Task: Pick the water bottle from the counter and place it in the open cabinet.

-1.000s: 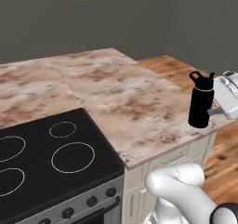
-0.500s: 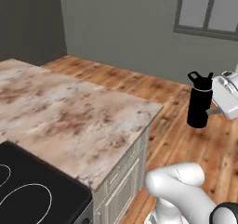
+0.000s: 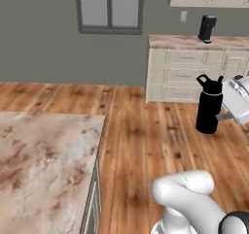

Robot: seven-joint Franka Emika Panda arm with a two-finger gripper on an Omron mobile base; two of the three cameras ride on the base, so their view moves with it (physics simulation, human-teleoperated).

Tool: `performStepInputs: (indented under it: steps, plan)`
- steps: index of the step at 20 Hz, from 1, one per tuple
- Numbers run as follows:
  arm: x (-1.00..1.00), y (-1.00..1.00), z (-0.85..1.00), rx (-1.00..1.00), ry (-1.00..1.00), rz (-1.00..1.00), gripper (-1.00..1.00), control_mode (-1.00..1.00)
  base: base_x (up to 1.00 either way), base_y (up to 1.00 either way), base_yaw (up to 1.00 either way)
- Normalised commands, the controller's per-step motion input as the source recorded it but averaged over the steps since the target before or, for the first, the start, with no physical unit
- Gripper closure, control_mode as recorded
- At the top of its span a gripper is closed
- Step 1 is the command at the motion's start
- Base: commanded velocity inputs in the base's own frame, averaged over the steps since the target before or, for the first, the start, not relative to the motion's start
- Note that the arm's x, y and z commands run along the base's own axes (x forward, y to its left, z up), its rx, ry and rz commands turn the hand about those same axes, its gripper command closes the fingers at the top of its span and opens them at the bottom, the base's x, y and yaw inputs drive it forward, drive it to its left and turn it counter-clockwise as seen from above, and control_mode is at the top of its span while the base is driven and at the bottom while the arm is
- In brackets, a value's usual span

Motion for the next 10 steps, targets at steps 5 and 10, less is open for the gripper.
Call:
performStepInputs:
  steps: [5, 10]
  plan:
    - [0.00, 0.00, 0.00, 0.00, 0.00, 0.00, 1.00, 1.00, -0.01, -0.12, -0.77]
    - [0.00, 0.00, 0.00, 0.00, 0.00, 0.00, 1.00, 1.00, 0.03, -0.23, -0.68]
